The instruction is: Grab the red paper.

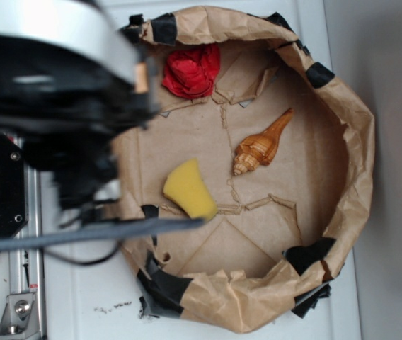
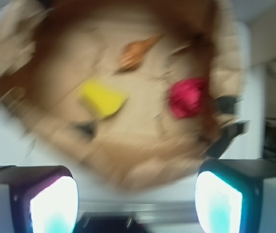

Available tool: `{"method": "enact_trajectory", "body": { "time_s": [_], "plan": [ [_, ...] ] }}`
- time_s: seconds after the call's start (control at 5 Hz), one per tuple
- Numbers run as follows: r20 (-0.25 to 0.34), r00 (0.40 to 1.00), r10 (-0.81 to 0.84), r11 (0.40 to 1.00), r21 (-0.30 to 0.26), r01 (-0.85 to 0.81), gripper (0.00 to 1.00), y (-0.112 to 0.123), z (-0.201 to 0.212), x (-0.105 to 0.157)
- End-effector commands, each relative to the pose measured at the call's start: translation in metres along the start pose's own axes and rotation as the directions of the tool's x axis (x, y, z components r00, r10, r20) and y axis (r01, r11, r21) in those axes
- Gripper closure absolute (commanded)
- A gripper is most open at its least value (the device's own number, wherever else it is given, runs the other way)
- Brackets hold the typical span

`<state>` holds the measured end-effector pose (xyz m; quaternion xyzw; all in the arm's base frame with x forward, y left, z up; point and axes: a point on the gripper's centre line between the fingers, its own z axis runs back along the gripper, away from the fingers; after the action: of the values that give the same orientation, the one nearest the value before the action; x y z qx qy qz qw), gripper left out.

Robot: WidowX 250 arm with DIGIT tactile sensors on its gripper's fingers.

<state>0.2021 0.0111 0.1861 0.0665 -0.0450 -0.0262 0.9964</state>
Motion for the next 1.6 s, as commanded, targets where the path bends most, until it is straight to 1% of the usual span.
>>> {"method": "enact_trajectory", "body": {
  "time_s": [0.0,0.2,0.4,0.6,0.8,1.0,1.2,1.4],
  "plan": [
    [0.053,0.999,-0.005,1.000,0.009,0.005,0.00,0.002,0.014,0.007],
    [0.053,0.999,-0.005,1.000,0.009,0.005,0.00,0.002,0.014,0.007],
    [0.029,0.965,-0.261,0.965,0.022,0.260,0.00,0.012,-0.019,0.049],
    [0.076,0.870,-0.487,0.873,0.025,0.486,0.00,0.011,-0.053,0.092],
    [0.066,0.736,-0.674,0.739,0.058,0.671,0.00,0.003,-0.077,0.106],
    [0.081,0.611,-0.787,0.616,0.113,0.779,0.00,0.003,-0.083,0.090],
    [0.062,0.526,-0.848,0.529,0.154,0.835,0.00,0.014,-0.091,0.077],
    [0.055,0.515,-0.855,0.518,0.104,0.849,0.00,0.031,-0.097,0.068]
  ]
}}
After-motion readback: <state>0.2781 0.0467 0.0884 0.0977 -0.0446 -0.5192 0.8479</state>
